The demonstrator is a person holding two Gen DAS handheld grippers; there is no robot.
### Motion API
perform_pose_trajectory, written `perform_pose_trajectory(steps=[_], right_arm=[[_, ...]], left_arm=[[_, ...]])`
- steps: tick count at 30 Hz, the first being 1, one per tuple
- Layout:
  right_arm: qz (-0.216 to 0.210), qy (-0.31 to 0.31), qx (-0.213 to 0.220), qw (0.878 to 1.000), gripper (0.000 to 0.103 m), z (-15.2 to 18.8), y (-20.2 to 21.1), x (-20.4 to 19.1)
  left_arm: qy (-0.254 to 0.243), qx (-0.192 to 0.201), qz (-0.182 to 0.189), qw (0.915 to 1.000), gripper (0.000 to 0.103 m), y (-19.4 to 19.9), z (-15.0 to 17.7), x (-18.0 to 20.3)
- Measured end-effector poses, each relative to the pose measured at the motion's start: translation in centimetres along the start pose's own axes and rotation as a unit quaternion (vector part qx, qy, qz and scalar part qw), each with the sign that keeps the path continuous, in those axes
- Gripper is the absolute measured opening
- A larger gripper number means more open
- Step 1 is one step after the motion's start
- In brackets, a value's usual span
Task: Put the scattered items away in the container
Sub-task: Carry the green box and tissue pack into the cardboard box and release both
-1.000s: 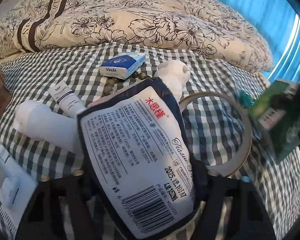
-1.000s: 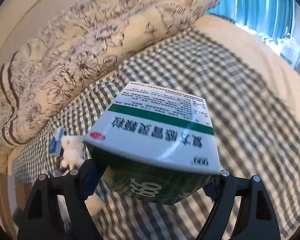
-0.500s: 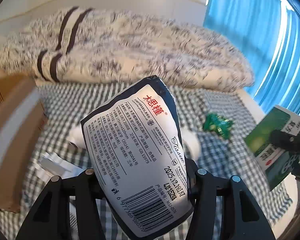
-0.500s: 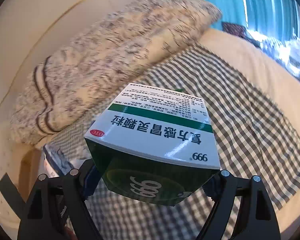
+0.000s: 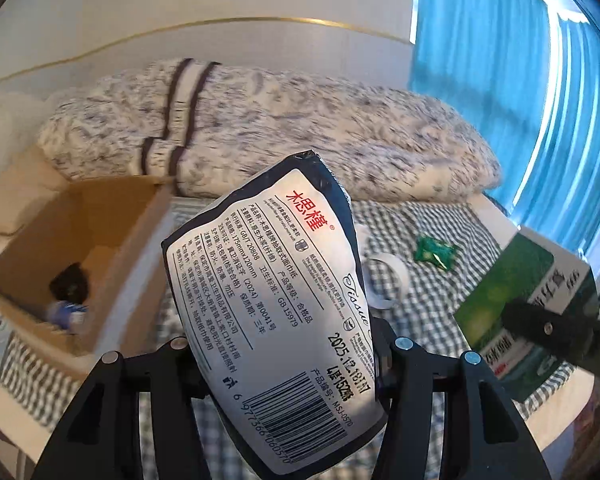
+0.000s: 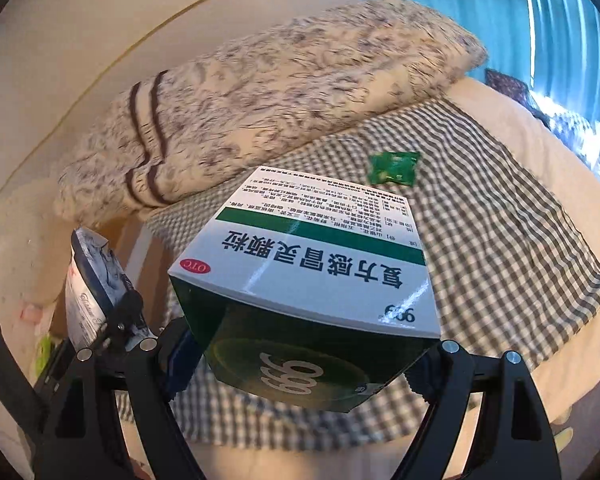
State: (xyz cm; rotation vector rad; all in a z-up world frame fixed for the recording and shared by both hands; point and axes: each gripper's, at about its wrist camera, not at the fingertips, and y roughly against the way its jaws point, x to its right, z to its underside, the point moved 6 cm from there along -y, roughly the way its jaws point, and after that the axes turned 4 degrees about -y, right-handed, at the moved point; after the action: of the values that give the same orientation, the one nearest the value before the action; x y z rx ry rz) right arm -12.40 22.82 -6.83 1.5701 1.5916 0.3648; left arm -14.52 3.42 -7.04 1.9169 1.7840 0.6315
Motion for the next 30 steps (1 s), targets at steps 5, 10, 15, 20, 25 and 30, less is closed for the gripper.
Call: perform_pose_trajectory(steps=[5, 10, 15, 20, 25, 30], right_arm=[[-0.030, 0.063, 0.009, 0.998, 0.083, 1.2, 1.6, -8.2], [-0.069, 0.118, 0.005, 0.991, 0.083, 2.3, 1.1, -16.2], [-0.109, 0.143, -0.023, 0.983, 0.083, 3.4, -2.2, -22.8], [-0.124, 0.166, -0.035, 0.978, 0.083, 3.0, -6.2, -28.1], [-0.136, 0.166, -0.054, 0.975, 0.083, 2.0, -10.3, -31.5], [-0.153, 0.155, -0.091, 0.972, 0.086, 1.9, -14.7, -34.1]], left_arm=[[0.042, 0.023, -0.035, 0.9982, 0.056, 3.3, -1.0, -7.0], [0.075, 0.033, -0.085, 0.9931, 0.056, 5.1, -1.4, -14.2], [0.089, 0.020, -0.112, 0.9895, 0.056, 4.0, -1.2, -19.8], [0.083, -0.001, -0.129, 0.9882, 0.056, 1.0, -1.1, -23.0], [0.093, -0.024, -0.118, 0.9884, 0.056, -2.3, -0.1, -24.2], [0.101, -0.032, -0.111, 0.9881, 0.081, -4.0, -0.7, -24.7]])
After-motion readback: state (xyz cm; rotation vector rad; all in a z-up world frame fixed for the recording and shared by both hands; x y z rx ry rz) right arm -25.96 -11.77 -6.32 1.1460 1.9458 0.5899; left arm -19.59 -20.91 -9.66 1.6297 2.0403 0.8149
